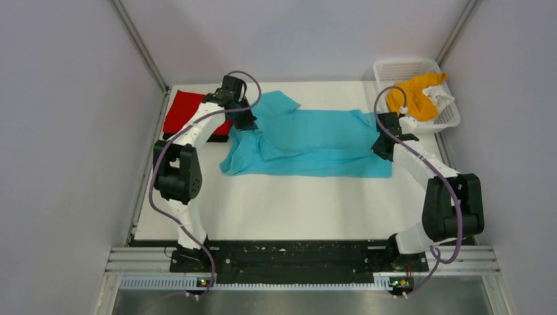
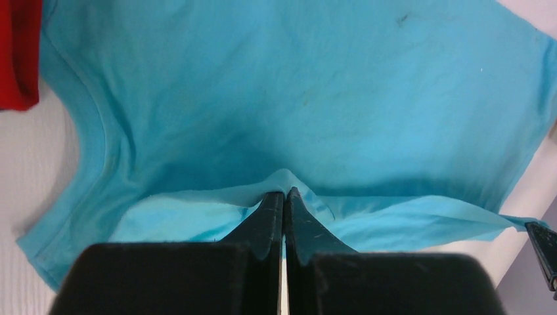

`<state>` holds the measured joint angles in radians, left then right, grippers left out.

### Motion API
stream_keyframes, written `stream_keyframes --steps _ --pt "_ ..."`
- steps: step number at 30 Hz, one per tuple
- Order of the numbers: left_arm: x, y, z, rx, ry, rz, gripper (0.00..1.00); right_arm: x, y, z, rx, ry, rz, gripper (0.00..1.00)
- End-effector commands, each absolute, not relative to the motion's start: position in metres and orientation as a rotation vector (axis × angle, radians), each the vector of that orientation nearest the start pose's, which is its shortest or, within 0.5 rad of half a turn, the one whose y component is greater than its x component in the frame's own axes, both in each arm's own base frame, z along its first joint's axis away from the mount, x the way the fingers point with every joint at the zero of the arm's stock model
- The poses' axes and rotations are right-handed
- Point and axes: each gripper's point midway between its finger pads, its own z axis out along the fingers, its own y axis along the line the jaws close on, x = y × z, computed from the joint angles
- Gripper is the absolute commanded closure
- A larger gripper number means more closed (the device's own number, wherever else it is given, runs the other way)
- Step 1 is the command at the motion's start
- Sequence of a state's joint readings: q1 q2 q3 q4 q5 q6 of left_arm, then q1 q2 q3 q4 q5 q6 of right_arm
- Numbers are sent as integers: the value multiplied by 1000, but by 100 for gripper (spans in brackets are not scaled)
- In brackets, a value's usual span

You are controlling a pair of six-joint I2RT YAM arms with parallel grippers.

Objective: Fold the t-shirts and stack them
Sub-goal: Fold the flattened tshirt in 1/3 of the way

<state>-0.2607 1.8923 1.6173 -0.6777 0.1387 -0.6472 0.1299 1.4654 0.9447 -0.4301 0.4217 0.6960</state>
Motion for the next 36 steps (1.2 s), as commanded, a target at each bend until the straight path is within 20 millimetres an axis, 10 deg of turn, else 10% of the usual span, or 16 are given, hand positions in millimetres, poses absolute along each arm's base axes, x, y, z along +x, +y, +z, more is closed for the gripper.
stream_keyframes --steps 1,3,8,14,20,26,36 --pt "477 -169 138 -408 2515 -539 98 382 -11 97 876 2187 -187 100" --pt "491 -170 130 -417 2524 -533 74 389 -13 91 895 2189 -195 94" --pt "496 -157 125 -442 2600 -418 2 402 -11 95 873 2220 -193 34" --pt "461 -162 149 -398 2515 -549 1 381 27 98 689 2292 -49 3" --pt "411 -163 97 -441 2573 -639 1 370 97 71 490 2384 302 1" --pt "396 -155 57 -486 2620 -625 1 367 91 43 495 2410 246 1" --pt "308 -121 8 -654 2707 -496 1 270 79 0 577 2582 234 1"
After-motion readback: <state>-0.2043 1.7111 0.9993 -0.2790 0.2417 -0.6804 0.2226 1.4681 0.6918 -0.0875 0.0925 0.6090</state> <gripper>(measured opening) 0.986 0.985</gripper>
